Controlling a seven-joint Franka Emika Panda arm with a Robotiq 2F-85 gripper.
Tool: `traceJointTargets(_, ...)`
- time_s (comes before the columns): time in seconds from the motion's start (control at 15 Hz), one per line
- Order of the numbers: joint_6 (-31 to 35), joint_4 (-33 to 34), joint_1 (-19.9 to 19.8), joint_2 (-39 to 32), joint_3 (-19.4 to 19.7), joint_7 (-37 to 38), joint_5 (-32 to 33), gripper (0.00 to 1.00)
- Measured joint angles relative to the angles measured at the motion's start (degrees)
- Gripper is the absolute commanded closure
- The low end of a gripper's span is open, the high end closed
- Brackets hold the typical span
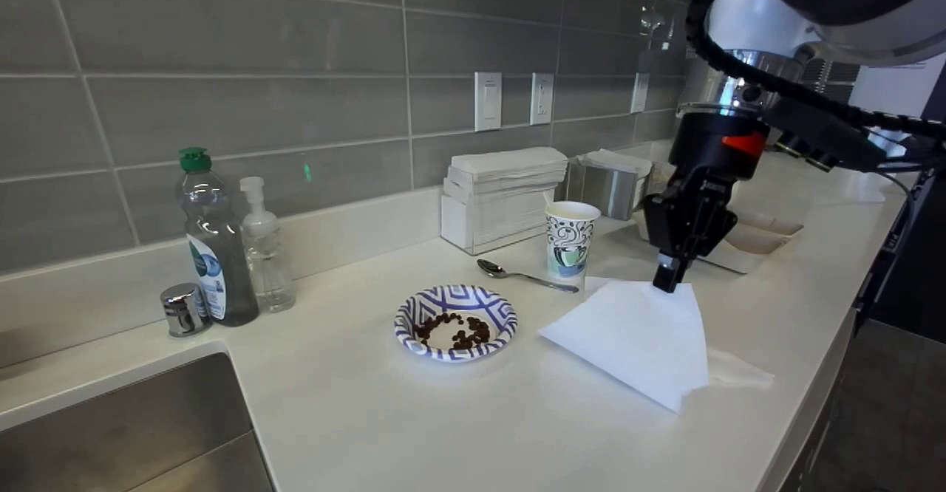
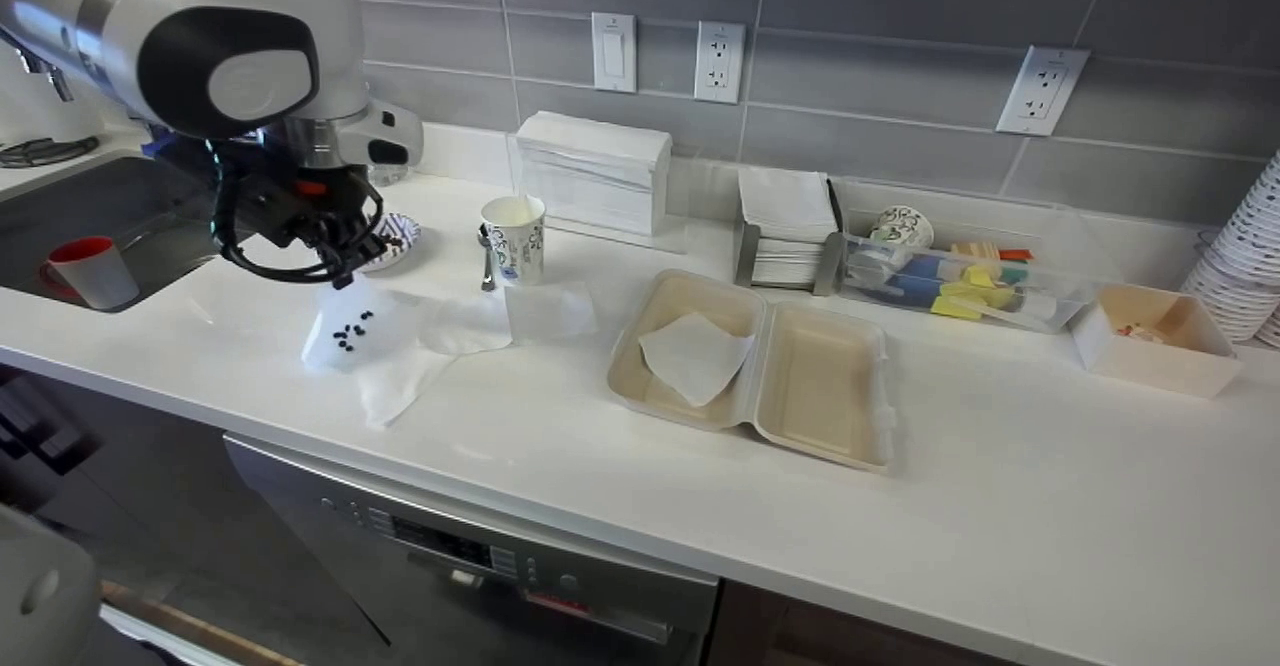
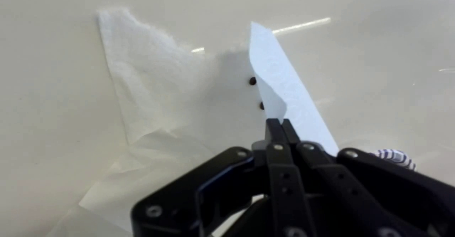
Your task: Fold the napkin on the left in half and put the napkin on the right in the food pack then pour the contents on the folded napkin into the coffee cup.
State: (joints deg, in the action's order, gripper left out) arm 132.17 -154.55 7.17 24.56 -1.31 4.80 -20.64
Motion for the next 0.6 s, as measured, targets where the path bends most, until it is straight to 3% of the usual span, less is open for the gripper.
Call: traceJointTargets(0.6, 14.08, -3.48, -5.23, -8.00, 1.43, 1.93, 0.00, 1.00)
